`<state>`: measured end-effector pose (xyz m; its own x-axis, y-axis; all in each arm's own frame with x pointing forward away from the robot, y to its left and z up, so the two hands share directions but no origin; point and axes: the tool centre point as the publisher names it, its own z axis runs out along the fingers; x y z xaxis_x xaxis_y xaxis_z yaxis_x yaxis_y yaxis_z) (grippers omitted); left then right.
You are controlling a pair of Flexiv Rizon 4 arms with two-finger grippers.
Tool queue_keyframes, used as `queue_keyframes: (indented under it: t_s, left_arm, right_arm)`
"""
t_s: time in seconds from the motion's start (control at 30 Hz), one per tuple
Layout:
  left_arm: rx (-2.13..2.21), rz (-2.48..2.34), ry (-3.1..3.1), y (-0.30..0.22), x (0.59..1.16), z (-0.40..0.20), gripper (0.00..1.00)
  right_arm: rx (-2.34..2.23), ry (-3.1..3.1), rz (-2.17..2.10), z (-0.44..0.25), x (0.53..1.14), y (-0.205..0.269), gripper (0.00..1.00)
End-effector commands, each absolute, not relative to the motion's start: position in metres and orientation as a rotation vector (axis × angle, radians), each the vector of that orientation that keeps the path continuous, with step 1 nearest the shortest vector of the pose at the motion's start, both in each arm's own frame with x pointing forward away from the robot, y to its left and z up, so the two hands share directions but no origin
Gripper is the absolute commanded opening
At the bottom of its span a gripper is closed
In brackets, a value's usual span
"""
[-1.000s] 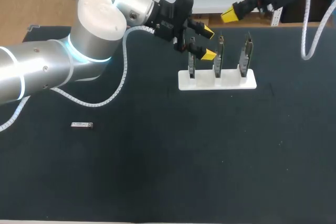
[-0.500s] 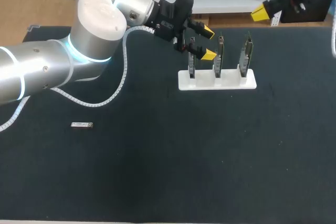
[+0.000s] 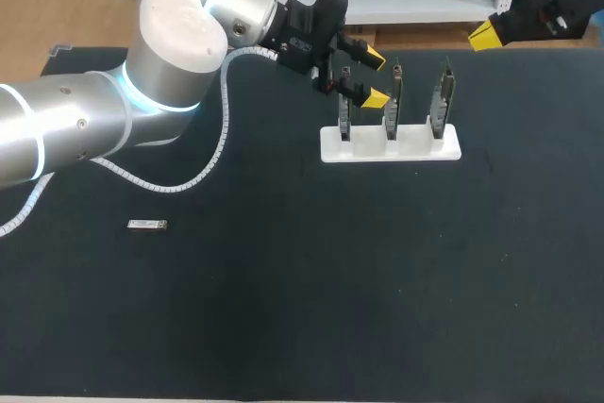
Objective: Pick up the optical module with the left hand, and insert it into the network port with the right hand.
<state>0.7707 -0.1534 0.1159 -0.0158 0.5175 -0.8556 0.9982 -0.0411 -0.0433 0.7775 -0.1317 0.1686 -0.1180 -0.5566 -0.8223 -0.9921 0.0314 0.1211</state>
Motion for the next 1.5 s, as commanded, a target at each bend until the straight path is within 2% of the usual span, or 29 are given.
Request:
queue_keyframes:
  t_s: [0.03, 0.73, 0.77, 0.8, 0.83, 1.5]
  left_arm:
    - [1.626, -0.961, 1.603, -0.1536, 0.7704, 0.1163, 1.00]
    - [1.626, -0.961, 1.603, -0.1536, 0.7704, 0.1163, 1.00]
    - [1.626, -0.961, 1.603, -0.1536, 0.7704, 0.1163, 1.00]
    - [1.626, -0.961, 1.603, -0.1536, 0.7704, 0.1163, 1.00]
    - [1.626, -0.961, 1.603, -0.1536, 0.7704, 0.1163, 1.00]
    - [1.626, -0.961, 1.603, -0.1536, 0.7704, 0.1163, 1.00]
  right_arm:
    - [-1.579, 1.736, 0.976, 0.1647, 0.7810, -0.1328, 0.00]
    - [-1.568, 1.751, 0.967, 0.1606, 0.7770, -0.1340, 0.00]
    - [-1.579, 1.747, 0.965, 0.1602, 0.7762, -0.1334, 0.18]
    - [-1.586, 1.753, 0.945, 0.1598, 0.7754, -0.1331, 0.47]
    - [-1.586, 1.753, 0.945, 0.1598, 0.7754, -0.1331, 1.00]
    - [-1.586, 1.753, 0.945, 0.1598, 0.7754, -0.1331, 1.00]
